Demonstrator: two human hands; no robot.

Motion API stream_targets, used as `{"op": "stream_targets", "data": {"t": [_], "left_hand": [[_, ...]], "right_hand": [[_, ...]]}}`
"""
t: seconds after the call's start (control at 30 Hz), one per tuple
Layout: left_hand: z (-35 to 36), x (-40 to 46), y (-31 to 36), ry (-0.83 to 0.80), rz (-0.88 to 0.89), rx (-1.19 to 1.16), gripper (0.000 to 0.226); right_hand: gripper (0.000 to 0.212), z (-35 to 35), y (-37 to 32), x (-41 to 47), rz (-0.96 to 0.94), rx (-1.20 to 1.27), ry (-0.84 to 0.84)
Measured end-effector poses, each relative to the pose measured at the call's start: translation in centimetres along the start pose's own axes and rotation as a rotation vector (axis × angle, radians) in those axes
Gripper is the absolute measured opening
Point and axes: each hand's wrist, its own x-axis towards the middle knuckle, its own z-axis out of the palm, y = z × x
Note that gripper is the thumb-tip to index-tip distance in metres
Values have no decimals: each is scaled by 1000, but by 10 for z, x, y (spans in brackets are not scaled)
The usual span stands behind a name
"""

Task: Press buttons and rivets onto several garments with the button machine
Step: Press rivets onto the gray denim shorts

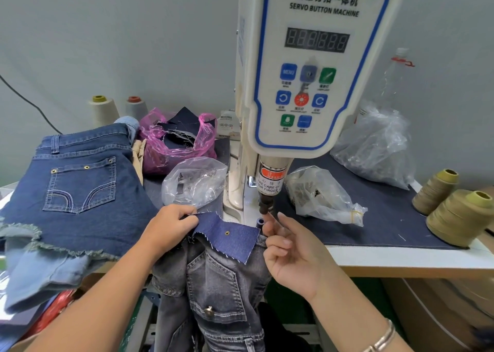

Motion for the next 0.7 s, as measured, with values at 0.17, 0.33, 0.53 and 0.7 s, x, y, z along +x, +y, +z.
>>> {"op": "stream_targets", "data": {"t": [0.17,0.33,0.53,0.7], "left_hand": [[0,-2,4,-2,-3,28,17],[0,-4,6,32,-20,31,26],[-1,-6,10,23,-22,76,17],[2,0,6,-10,-60,188,30]], "right_hand": [[14,5,41,-15,-229,-14,16],[20,44,72,25,-519,-779,-87],[22,96,60,132,-817,-1557,-4],[23,96,59,188,-808,-2051,167]]}}
